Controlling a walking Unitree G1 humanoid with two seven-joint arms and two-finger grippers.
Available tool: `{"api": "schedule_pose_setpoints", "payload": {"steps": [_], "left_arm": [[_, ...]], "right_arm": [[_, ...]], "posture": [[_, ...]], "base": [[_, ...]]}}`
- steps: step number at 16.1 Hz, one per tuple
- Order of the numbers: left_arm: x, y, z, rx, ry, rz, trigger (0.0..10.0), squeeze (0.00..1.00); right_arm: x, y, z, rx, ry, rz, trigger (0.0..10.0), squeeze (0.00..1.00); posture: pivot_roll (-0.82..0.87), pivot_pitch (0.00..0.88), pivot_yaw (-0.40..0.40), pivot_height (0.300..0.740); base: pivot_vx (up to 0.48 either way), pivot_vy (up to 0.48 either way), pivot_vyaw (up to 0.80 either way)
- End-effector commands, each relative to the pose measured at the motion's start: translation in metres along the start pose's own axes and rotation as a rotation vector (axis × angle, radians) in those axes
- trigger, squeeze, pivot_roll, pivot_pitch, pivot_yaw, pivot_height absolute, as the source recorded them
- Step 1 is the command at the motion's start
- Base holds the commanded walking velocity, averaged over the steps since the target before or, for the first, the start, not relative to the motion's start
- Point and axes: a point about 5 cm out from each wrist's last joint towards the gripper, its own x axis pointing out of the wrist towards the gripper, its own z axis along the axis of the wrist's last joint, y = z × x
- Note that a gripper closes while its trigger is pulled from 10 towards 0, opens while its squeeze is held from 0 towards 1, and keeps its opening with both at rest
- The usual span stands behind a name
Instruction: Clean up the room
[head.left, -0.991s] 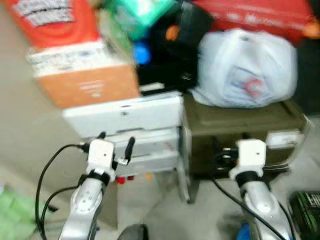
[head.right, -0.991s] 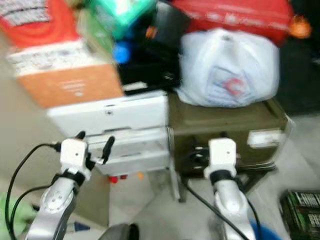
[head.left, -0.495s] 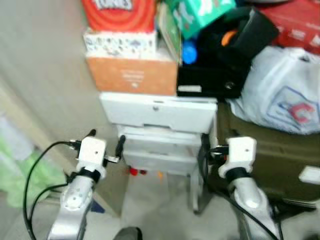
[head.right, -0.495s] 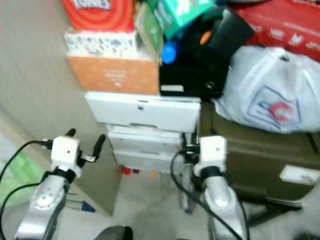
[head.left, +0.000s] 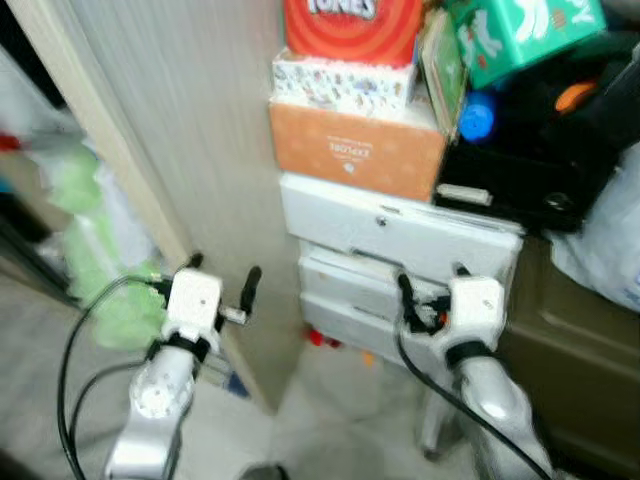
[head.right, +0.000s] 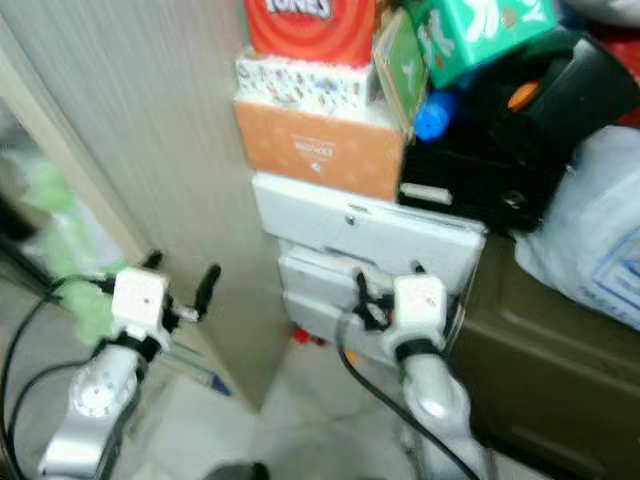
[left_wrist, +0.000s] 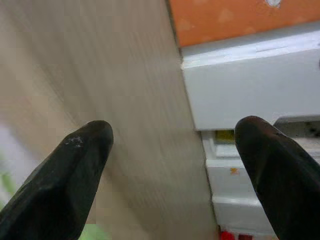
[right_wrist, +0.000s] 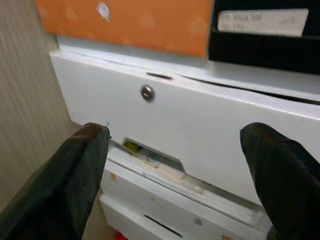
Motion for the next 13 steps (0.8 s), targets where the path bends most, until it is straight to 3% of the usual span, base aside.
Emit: {"api": "schedule_pose_setpoints", "payload": {"steps": [1, 13], "left_arm": [[-0.0035, 0.0109, -0.0037, 0.009, 0.022, 0.045, 10.0, 0.00], [-0.0052, 0.0118, -0.0042, 0.002, 0.020, 0.060, 10.0, 0.00]], "right_arm": [[0.0000, -0.0003, -0.0009, 0.013, 0.007, -0.005, 10.0, 0.00], [0.0008, -0.0008, 0.0000, 0.029, 0.019, 0.014, 10.0, 0.00]], "posture": [[-0.05, 0.052, 0.036, 0.740], [-0.06, 0.058, 0.033, 0.740]], "base": [[0.000, 0.000, 0.80], [0.000, 0.000, 0.80]]}}
